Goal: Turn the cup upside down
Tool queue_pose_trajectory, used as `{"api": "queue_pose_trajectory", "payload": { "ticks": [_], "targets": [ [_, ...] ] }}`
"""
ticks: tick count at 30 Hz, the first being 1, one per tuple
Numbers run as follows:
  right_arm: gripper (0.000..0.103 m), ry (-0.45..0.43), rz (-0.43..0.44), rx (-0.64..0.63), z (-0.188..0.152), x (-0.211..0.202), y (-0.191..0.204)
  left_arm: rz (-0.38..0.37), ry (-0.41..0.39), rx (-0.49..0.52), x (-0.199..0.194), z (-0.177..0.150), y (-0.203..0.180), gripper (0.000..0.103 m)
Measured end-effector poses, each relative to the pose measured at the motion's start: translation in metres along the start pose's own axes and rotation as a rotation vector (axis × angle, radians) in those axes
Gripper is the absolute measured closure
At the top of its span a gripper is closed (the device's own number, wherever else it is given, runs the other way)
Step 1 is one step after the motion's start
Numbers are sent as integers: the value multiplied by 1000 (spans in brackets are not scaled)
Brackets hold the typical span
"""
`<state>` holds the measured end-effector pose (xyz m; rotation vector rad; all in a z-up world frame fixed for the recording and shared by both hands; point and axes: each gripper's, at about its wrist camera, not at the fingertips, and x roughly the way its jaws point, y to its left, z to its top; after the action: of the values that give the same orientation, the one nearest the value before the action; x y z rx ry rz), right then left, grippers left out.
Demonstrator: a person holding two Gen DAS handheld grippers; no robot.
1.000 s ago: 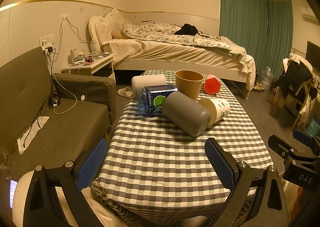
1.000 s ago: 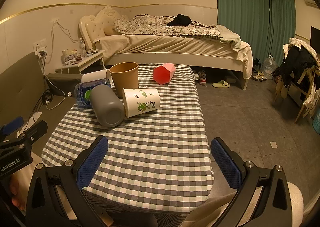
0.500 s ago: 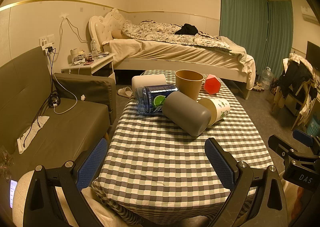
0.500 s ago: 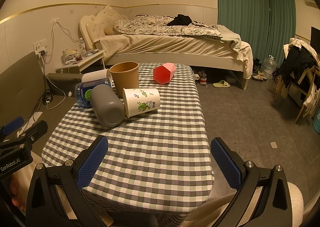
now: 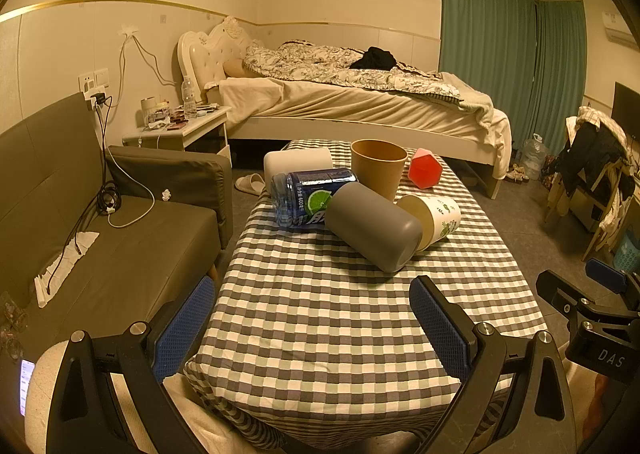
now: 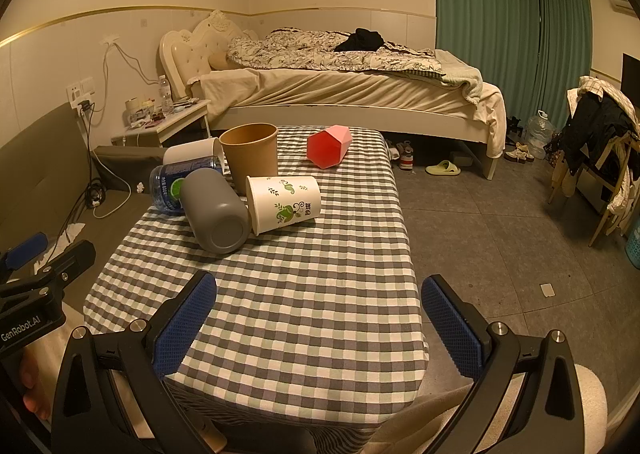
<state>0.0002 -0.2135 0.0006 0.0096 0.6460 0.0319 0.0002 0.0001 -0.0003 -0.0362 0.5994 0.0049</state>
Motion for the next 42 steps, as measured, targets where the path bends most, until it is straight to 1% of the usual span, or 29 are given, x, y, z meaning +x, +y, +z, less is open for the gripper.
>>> {"api": "queue_pose_trajectory", "payload": {
  "ticks": [16,18,23,26,29,33,37,42],
  "targets": [
    [0,0,1,-4,1,2,-2,-1,2,-4,0,0,0,2],
    [0,0,3,-9,0,-2,4,-6,3,-14,0,0,1,2],
    [0,-2,16,-16,1,-3,2,-6,13,-35,4,-1,4,2],
    [0,8,41,-22,1,0,6,22,28,-30,7,3,9,2],
    [0,32,97,-33,5,4,8,53,55,-26,12,4,16,2],
    [0,47,146,-84,13,13,21,84,76,-42,21,12,28,2],
    [0,39,155,-142,24,29,38,106,65,-54,35,25,43,2],
    [0,52,180,-164,36,62,54,123,79,-60,60,34,53,2]
  ]
}}
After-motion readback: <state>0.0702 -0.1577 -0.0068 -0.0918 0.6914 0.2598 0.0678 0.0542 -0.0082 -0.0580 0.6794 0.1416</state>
